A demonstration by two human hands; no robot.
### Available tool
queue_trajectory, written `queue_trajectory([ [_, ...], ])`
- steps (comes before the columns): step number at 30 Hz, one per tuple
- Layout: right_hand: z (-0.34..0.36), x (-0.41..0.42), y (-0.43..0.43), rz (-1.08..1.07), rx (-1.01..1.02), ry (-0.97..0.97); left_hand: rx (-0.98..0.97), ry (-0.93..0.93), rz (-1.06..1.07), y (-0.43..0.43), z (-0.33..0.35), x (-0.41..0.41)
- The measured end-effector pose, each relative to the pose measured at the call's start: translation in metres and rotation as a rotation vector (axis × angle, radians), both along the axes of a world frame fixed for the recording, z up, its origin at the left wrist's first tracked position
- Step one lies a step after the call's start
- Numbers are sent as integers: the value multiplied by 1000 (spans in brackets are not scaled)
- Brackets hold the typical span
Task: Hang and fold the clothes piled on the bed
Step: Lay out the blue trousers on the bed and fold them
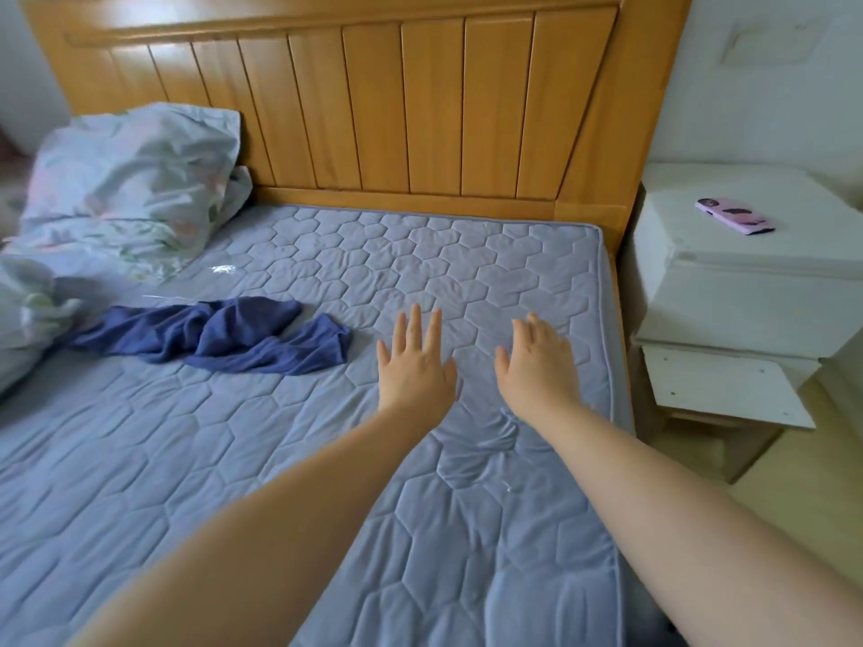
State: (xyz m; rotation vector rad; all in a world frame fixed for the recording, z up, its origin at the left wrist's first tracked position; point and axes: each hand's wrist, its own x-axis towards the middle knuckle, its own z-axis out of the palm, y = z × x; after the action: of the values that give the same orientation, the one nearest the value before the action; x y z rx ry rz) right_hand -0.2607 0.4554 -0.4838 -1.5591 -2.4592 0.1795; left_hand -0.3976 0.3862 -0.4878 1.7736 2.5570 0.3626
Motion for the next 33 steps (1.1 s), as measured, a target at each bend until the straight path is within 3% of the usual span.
queue_trajectory([
  [4, -41, -29, -17, 17, -68, -4, -60, 2, 51, -26, -44, -39],
  [16, -124, -133, -45, 254, -241, -46, -304, -155, 504, -113, -183, -196],
  [21, -150, -193, -40, 318, -308, -35, -229, -67, 480, -101, -210, -202],
  [29, -161, -296, -9, 424, -74, -34, -65, -98, 483, -101, -220, -212],
  [33, -170, -334, 14, 455, -51, -56, -38, -104, 487, -101, -223, -213],
])
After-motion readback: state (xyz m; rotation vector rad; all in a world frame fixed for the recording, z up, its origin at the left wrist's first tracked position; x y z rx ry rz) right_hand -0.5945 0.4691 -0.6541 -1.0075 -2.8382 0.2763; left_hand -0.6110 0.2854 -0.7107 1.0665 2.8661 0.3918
